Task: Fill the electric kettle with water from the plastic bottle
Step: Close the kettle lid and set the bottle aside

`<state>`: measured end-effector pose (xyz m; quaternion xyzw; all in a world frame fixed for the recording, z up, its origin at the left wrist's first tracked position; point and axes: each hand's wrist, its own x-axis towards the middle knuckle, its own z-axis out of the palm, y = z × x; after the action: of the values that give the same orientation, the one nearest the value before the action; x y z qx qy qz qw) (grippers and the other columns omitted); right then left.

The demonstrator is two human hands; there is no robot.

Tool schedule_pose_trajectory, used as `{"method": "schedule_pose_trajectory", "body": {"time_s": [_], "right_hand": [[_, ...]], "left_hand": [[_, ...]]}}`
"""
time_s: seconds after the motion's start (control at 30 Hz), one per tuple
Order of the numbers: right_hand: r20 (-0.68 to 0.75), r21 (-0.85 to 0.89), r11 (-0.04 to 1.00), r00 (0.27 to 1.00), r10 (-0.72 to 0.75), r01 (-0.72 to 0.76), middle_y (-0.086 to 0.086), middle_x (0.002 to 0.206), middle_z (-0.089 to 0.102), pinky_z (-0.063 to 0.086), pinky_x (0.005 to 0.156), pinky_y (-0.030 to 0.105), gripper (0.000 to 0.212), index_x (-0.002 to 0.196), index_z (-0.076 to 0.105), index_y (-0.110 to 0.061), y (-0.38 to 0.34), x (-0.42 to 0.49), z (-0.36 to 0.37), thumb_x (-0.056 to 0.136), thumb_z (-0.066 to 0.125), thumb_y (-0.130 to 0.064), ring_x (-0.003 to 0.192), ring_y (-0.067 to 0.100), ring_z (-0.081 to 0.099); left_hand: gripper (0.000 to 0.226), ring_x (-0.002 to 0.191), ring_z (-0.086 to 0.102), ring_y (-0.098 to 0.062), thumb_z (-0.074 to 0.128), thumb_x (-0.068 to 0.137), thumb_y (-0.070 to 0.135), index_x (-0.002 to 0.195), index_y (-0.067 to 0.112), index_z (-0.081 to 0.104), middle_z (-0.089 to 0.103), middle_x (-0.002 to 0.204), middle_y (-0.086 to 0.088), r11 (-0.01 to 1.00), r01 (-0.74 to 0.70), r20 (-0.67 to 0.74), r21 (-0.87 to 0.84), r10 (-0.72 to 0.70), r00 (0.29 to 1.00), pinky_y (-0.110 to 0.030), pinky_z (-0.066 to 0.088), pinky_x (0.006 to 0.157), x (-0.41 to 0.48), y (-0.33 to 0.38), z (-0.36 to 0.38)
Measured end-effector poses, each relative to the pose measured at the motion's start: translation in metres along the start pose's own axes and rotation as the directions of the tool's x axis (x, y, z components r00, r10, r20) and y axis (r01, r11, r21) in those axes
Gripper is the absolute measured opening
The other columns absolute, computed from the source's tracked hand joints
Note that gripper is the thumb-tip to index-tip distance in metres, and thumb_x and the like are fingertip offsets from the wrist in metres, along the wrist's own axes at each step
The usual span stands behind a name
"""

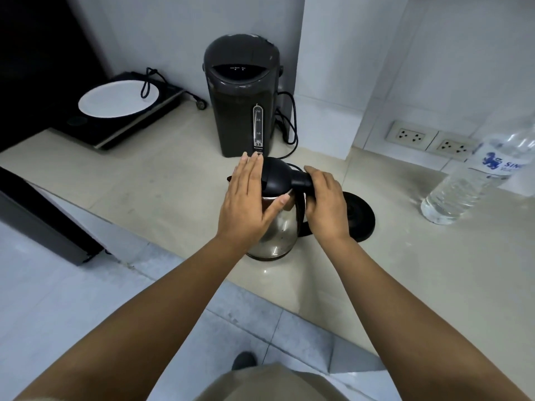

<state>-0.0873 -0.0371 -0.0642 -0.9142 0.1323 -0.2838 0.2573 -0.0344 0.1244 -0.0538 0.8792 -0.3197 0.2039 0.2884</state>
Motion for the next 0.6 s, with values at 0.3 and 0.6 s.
{"method": "schedule_pose_trajectory", "body": {"time_s": [0.3, 0.6], "right_hand": [[0.034, 0.023, 0.998, 0.998, 0.059, -0.060, 0.003, 0.134, 0.055, 0.044, 0.102, 0.035, 0.072, 0.145, 0.037, -0.028, -0.001, 0.000, -0.003, 0.082, 0.057, 0.000, 0.119, 0.023, 0.053], [-0.021, 0.129, 0.972, 0.980, 0.200, -0.196, 0.005, 0.098, 0.061, 0.048, 0.083, 0.042, 0.041, 0.106, 0.059, -0.018, -0.011, 0.005, 0.004, 0.073, 0.054, 0.006, 0.093, 0.024, 0.057]], "left_hand": [[0.086, 0.149, 0.015, -0.021, 0.029, 0.094, 0.066, 0.151, 0.002, 0.026, 0.028, 0.158, -0.011, 0.999, -0.025, 0.022, -0.032, 0.026, 0.999, -0.036, 0.017, 0.121, 0.003, -0.008, -0.001], [0.090, 0.150, 0.012, -0.021, 0.022, 0.092, 0.070, 0.151, 0.003, 0.023, 0.025, 0.159, -0.011, 0.998, -0.037, 0.073, -0.055, 0.041, 0.996, -0.038, 0.017, 0.121, 0.006, -0.014, -0.003]]}}
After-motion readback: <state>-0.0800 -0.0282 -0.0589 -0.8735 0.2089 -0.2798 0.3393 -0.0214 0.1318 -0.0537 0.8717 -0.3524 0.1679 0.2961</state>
